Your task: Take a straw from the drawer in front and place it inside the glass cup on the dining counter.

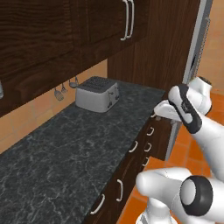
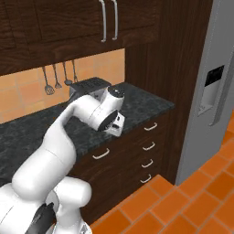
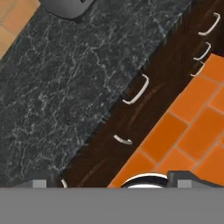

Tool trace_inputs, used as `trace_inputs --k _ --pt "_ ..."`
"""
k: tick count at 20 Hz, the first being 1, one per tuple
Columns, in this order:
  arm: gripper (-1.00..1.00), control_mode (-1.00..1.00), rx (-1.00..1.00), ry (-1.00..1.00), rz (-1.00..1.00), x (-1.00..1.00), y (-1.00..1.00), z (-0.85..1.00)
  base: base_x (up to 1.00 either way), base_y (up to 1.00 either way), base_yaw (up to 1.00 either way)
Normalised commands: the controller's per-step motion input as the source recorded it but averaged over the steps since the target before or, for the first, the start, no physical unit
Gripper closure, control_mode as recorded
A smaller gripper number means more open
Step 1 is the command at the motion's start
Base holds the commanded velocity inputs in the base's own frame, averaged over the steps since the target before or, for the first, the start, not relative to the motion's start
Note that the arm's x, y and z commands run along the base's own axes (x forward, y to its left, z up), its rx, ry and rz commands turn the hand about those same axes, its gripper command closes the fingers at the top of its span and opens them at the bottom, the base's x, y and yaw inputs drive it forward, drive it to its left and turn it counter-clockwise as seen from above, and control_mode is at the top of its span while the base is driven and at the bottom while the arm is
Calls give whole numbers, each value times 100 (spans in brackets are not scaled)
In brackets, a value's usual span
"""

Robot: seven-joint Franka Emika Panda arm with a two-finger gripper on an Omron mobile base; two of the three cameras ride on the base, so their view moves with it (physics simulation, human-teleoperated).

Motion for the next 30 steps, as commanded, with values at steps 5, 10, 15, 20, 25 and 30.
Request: trace_inputs --k 5,10,15,20,25,30 --pt "-100 -100 55 1 -2 -6 -40 -100 0 0 0" --pt "-100 -100 57 7 -8 8 -11 -98 0 0 0" --pt "-100 -100 44 9 -15 26 1 -84 0 0 0" --pt "-100 -100 20 5 -11 52 2 -34 0 0 0" --pt "-100 -100 3 0 -6 50 22 -29 0 0 0" --pt "-100 -100 0 0 -2 29 21 -32 0 0 0"
